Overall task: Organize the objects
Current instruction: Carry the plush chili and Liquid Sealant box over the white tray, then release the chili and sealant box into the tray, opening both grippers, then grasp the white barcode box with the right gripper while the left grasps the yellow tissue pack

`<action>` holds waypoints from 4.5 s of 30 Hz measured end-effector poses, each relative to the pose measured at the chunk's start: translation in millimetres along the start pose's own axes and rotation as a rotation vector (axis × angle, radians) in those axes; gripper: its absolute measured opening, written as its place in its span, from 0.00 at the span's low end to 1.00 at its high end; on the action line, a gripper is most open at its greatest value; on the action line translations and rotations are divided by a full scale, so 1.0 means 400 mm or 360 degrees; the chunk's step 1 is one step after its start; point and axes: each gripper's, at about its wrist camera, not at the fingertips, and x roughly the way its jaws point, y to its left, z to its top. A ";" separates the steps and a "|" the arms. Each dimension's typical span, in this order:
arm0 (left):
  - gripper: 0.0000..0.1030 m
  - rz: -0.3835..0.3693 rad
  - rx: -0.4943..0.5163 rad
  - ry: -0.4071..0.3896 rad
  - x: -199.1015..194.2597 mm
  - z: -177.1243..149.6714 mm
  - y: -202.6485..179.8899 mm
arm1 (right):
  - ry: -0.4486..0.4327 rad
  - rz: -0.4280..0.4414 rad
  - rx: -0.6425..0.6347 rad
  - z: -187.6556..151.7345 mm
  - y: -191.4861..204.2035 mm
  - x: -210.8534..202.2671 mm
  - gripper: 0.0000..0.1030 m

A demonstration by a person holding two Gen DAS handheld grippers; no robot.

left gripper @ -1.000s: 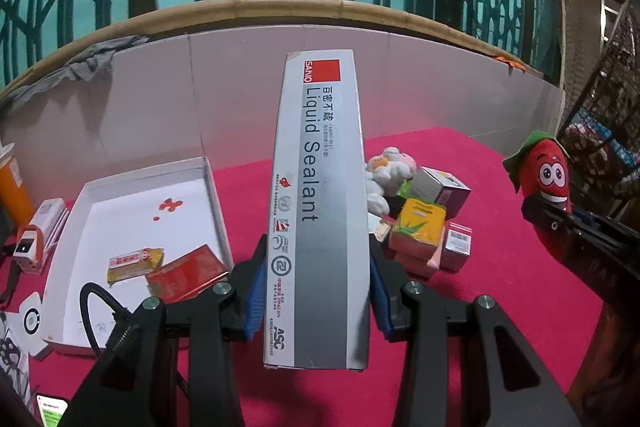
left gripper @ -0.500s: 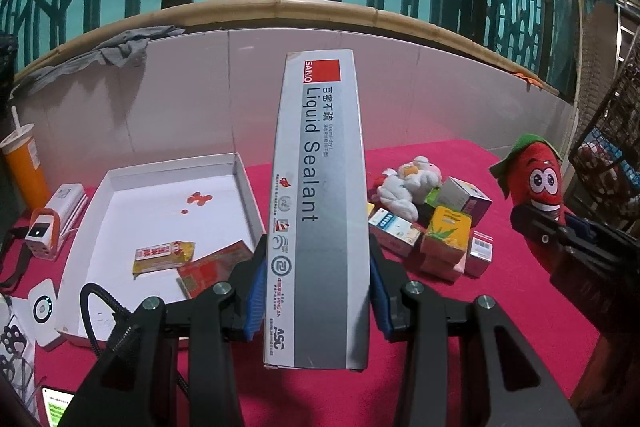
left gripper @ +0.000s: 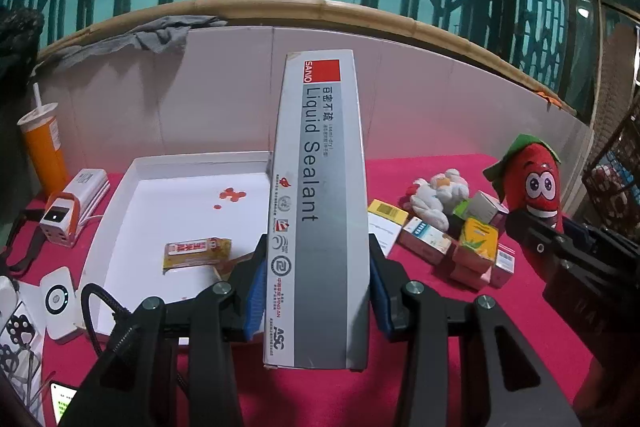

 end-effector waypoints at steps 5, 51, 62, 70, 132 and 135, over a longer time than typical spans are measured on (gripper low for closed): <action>0.41 0.0014 -0.0036 -0.0005 0.000 0.001 0.029 | 0.0002 0.0015 -0.0043 0.014 0.040 0.012 0.30; 0.42 0.0342 -0.0197 0.0275 0.178 0.076 0.391 | 0.0385 0.0405 -0.0239 0.078 0.418 0.374 0.30; 0.49 0.0422 -0.0274 0.0247 0.173 0.076 0.424 | 0.0463 0.0419 -0.0213 0.045 0.450 0.478 0.64; 1.00 0.0470 -0.0225 0.0117 0.131 0.092 0.390 | 0.0351 0.0453 -0.0164 0.049 0.406 0.407 0.99; 0.80 -0.0529 0.0682 0.0507 0.439 -0.008 -0.437 | 0.0443 -0.0133 0.0544 -0.196 -0.462 0.281 0.64; 0.63 -0.0539 0.0738 0.0536 0.448 -0.016 -0.446 | 0.0437 -0.0113 0.0550 -0.196 -0.462 0.286 0.53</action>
